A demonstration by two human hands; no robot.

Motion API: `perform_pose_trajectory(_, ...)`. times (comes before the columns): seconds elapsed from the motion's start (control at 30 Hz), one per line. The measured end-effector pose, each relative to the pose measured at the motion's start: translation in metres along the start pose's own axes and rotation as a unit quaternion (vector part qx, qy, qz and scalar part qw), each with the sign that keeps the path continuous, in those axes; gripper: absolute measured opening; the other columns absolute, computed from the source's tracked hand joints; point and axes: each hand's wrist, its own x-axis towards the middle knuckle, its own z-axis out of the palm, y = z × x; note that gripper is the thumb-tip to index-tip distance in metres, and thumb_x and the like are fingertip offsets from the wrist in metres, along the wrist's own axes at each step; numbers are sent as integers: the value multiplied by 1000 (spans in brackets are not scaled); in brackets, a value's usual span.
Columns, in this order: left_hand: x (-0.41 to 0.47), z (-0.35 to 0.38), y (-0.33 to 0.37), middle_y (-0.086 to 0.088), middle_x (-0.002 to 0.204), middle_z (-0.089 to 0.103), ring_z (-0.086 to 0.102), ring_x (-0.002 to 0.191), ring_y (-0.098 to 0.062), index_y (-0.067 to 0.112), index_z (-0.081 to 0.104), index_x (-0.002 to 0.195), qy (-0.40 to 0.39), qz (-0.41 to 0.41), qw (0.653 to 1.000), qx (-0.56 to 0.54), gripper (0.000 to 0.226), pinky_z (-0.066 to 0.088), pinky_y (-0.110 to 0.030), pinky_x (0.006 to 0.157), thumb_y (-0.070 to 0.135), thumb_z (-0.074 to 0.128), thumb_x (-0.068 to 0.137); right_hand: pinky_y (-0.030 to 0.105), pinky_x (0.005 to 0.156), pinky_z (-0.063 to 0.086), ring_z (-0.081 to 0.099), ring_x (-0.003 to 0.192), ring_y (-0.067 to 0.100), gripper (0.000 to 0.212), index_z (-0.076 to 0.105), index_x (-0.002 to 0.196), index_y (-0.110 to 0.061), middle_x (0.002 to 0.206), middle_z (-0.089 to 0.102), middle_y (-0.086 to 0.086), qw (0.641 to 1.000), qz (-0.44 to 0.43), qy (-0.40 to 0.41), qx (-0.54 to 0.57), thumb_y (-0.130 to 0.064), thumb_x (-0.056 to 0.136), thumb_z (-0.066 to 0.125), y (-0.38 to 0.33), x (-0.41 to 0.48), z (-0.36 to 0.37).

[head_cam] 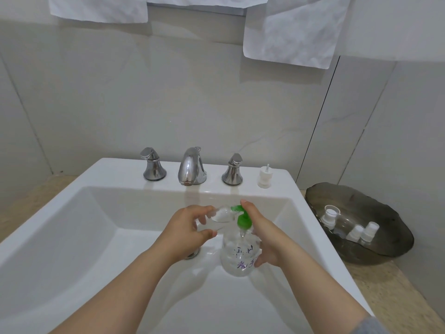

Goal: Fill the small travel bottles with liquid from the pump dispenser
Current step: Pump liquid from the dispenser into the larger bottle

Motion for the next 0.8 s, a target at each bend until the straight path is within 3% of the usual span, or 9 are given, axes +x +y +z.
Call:
perform_pose_trajectory(0.43,-1,3,-2,2,95,58,47,66,-12,32,64,109,7,1,1000,4,37,44,-20,69,20,76,76,67,97,37,43,126,41,81,50,133,-29,139,48,4,1000,-8,14,-9,-79,70,52,-3,-5,2)
perform_pose_trajectory(0.6,-2,6,-5,0,98,62,59,87,-17,26,64,117,-6,-7,1000,16,43,48,-28,84,19,76,76,66,98,37,39,128,40,60,50,132,-24,134,47,5,999,-25,32,-20,-65,88,46,-4,-10,2)
perform_pose_trajectory(0.8,-3,5,-4,1,96,60,52,71,-13,30,65,109,-5,-1,1000,31,35,46,-24,72,21,75,76,65,98,37,40,126,39,58,49,132,-22,132,47,5,998,-30,41,-26,-62,91,44,-4,-14,3)
